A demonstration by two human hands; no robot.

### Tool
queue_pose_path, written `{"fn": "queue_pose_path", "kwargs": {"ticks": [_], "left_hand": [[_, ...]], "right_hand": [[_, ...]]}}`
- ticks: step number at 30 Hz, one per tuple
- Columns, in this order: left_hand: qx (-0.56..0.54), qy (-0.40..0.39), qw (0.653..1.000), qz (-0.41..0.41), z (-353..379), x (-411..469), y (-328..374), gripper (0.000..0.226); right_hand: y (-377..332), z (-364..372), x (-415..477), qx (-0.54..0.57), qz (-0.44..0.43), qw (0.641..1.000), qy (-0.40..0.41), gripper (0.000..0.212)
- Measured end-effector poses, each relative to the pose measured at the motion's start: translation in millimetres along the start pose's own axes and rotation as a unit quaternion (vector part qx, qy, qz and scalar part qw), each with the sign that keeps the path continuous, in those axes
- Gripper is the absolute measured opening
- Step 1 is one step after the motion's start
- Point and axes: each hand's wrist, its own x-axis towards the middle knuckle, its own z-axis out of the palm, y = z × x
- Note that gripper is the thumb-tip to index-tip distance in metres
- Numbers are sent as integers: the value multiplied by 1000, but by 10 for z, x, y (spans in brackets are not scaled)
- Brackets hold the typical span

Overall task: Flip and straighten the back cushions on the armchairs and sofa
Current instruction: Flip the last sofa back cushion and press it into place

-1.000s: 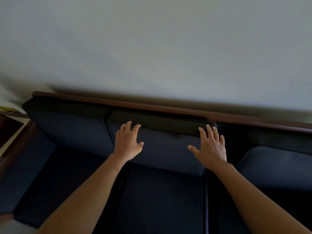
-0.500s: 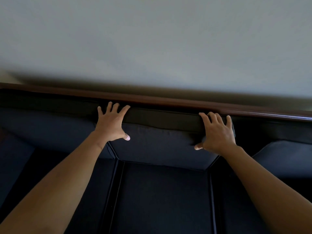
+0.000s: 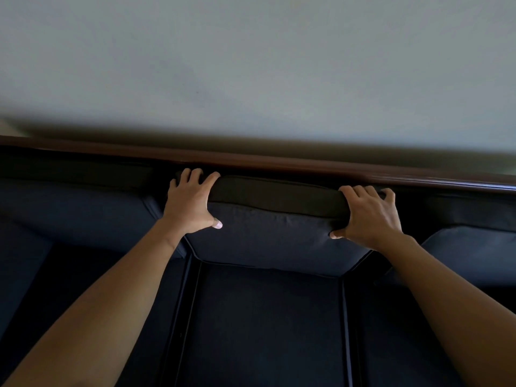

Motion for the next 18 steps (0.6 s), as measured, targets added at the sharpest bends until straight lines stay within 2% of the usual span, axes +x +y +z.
{"fn": "queue_pose_path", "kwargs": {"ticks": [12, 18], "left_hand": [[16, -2, 1000, 11, 60, 66, 285, 132], [32, -32, 999, 1, 59, 31, 346, 145]], "right_hand": [[246, 86, -89, -6, 31, 999, -16, 116], [98, 147, -173, -11, 78, 996, -29, 131]]}}
